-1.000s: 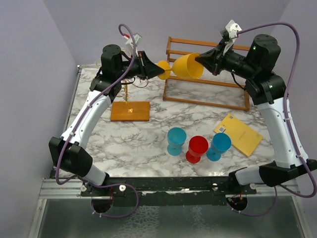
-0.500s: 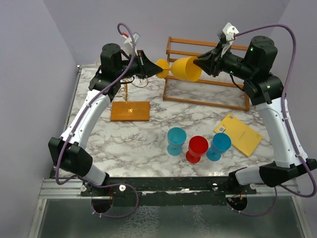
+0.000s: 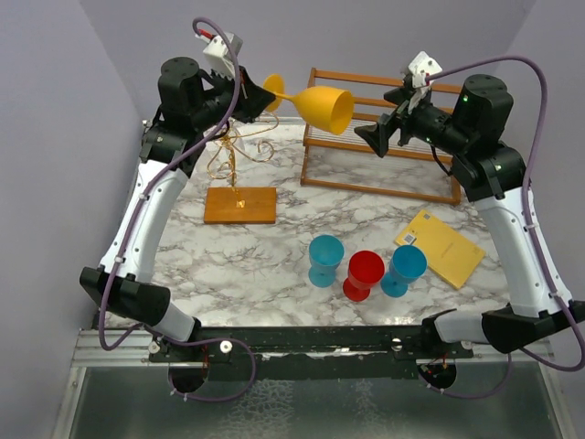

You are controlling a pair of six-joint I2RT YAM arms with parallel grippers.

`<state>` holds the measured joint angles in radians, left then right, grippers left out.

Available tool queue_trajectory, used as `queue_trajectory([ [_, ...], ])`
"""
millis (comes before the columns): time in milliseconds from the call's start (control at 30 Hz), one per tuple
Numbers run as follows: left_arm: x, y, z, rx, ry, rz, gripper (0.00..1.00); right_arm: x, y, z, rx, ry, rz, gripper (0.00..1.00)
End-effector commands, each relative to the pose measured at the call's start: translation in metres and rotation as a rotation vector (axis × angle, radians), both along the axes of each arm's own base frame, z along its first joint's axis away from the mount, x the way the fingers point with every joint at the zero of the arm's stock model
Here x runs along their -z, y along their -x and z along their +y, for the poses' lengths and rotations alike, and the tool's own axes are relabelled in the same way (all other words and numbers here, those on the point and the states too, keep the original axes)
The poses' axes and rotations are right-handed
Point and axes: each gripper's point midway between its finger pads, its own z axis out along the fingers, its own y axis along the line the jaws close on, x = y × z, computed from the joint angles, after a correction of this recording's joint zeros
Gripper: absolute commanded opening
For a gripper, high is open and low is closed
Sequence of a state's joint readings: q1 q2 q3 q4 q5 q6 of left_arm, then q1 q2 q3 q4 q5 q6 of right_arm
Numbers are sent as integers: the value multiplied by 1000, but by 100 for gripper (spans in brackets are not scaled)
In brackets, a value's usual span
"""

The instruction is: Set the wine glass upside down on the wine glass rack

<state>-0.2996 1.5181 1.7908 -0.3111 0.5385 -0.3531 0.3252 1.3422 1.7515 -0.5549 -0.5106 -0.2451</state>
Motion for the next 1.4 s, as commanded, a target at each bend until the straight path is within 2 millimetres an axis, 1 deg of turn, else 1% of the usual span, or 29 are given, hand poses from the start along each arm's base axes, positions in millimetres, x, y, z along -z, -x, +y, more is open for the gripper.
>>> queue_trajectory([
  [0, -46, -7, 46, -224, -146, -224, 0, -8, 8, -22, 80, 68, -72, 99],
  [133, -60, -11, 63, -305, -214, -295, 0, -5, 13, -31, 110, 115, -92, 100],
  [267, -73, -12, 75, -360, -252, -345, 0, 15, 14, -37, 116, 171, -79, 100],
  [367, -78, -13, 79, -377, -278, -379, 0, 41, 15, -35, 97, 197, -48, 100],
  [500, -80, -17, 81, -389, -307, -409, 0, 96, 18, -23, 15, 211, 24, 100],
  [567, -82, -19, 82, -398, -323, -426, 0, 119, 17, -20, -2, 213, 60, 100],
  [667, -83, -25, 84, -410, -359, -452, 0, 145, 18, -16, -10, 182, 113, 100],
  [733, -83, -30, 82, -422, -401, -472, 0, 156, 22, -12, -35, 174, 129, 100],
  [833, -79, -40, 80, -450, -498, -500, 0, 163, 21, -15, -16, 174, 135, 100],
  [967, -68, -50, 74, -463, -654, -549, 0, 162, 22, -19, 10, 164, 119, 100],
  [1167, -48, -55, 48, -409, -850, -640, 0, 166, 22, -22, 29, 163, 117, 100],
  [1267, -33, -58, 31, -343, -937, -668, 0, 166, 21, -23, 31, 164, 115, 100],
  [1367, -13, -64, 22, -296, -1038, -680, 0, 167, 21, -23, 32, 165, 115, 100],
])
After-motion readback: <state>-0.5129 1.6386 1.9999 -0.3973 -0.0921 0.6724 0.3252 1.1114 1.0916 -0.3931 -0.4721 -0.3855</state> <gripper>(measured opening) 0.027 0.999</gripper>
